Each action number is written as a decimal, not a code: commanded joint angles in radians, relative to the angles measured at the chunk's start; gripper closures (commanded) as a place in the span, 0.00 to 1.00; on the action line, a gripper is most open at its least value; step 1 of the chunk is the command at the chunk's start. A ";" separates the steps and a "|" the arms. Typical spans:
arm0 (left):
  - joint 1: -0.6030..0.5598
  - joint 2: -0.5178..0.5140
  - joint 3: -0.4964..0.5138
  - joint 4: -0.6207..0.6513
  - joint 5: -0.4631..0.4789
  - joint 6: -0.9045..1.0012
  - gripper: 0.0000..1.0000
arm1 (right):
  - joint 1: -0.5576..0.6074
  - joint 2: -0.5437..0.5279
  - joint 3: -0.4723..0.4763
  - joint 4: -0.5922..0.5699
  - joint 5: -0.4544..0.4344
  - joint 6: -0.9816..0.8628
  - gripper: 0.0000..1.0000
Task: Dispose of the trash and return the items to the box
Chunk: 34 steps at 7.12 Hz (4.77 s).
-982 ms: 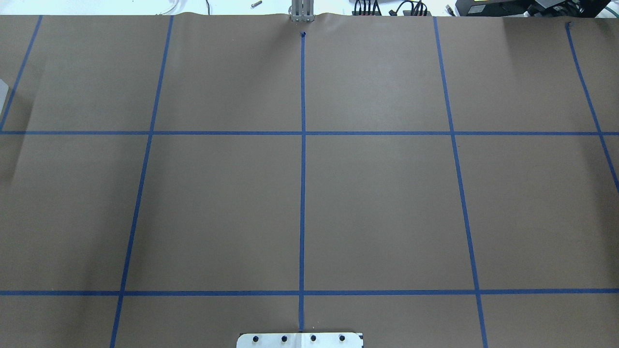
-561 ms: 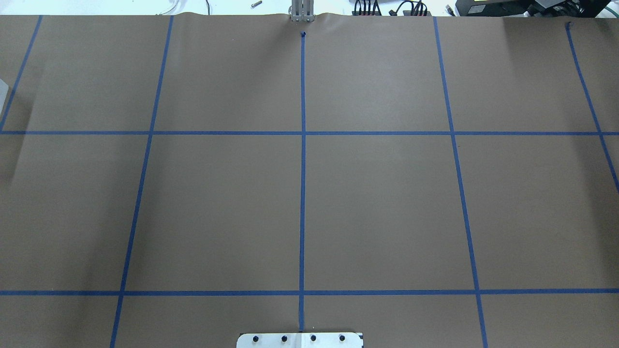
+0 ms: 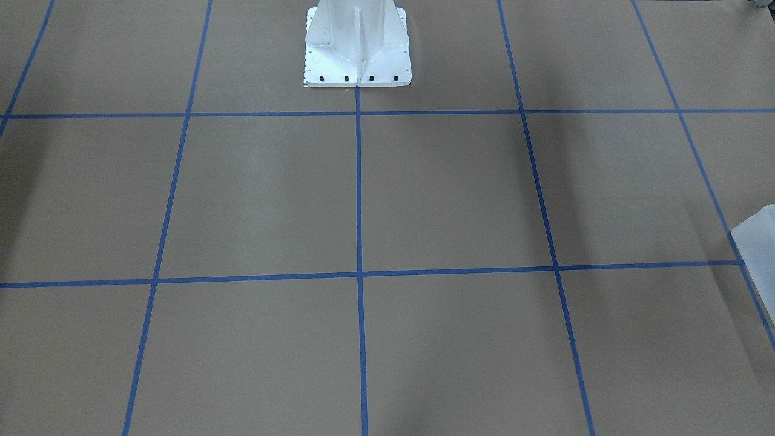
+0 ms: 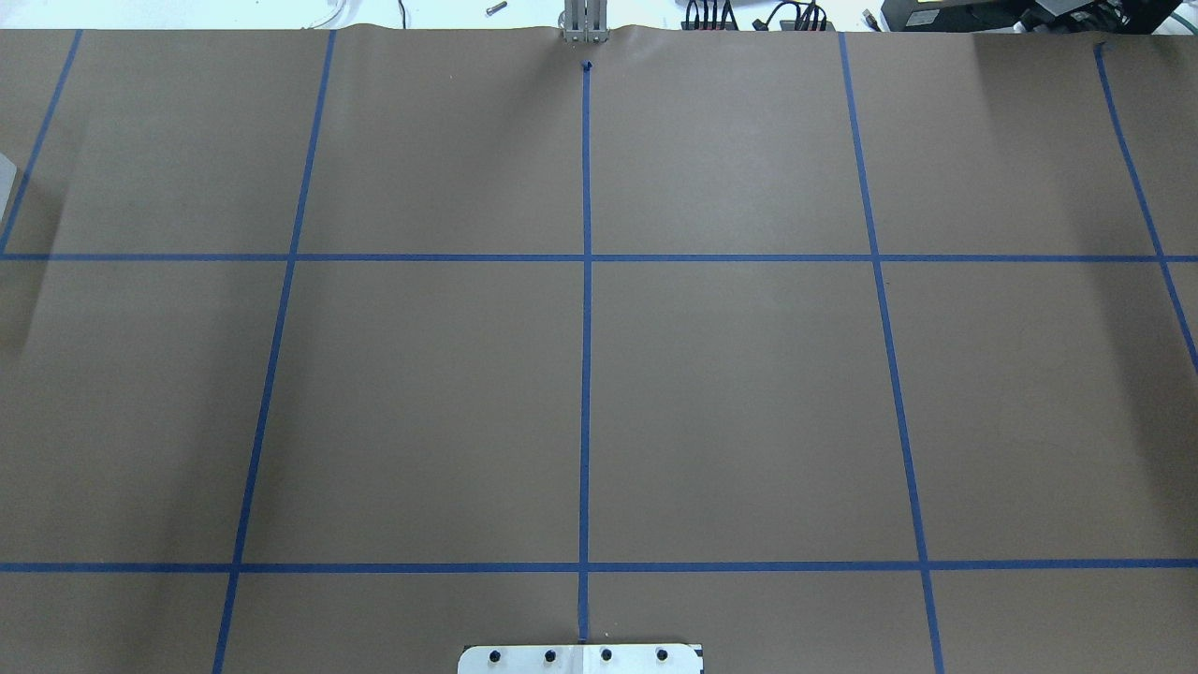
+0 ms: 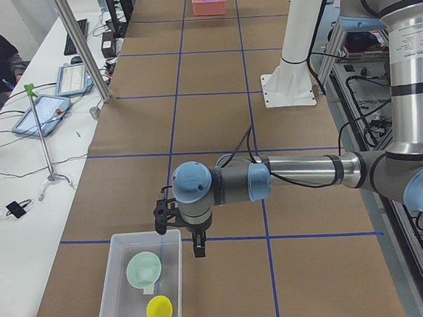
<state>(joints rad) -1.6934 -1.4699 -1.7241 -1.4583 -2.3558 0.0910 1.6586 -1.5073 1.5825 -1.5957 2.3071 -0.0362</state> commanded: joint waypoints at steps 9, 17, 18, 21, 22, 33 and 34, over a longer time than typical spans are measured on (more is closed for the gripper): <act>-0.002 0.008 0.024 -0.039 0.004 0.001 0.01 | -0.106 -0.007 0.021 0.002 -0.009 0.025 0.00; -0.002 0.006 0.021 -0.039 0.004 0.001 0.01 | -0.123 -0.010 0.022 0.002 -0.011 0.025 0.00; -0.003 0.006 0.020 -0.039 0.004 0.001 0.01 | -0.123 -0.010 0.022 0.002 -0.009 0.025 0.00; -0.002 0.006 0.017 -0.039 0.004 0.001 0.01 | -0.126 -0.008 0.022 0.002 -0.009 0.025 0.00; -0.002 0.006 0.017 -0.039 0.003 0.001 0.01 | -0.126 -0.008 0.022 0.002 -0.009 0.025 0.00; -0.002 0.006 0.017 -0.039 0.004 0.001 0.01 | -0.129 -0.008 0.024 0.002 -0.021 0.027 0.00; -0.002 0.006 0.017 -0.039 0.004 0.003 0.01 | -0.129 -0.008 0.024 0.002 -0.021 0.027 0.00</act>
<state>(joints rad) -1.6951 -1.4634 -1.7073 -1.4971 -2.3521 0.0924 1.5294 -1.5156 1.6061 -1.5938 2.2858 -0.0092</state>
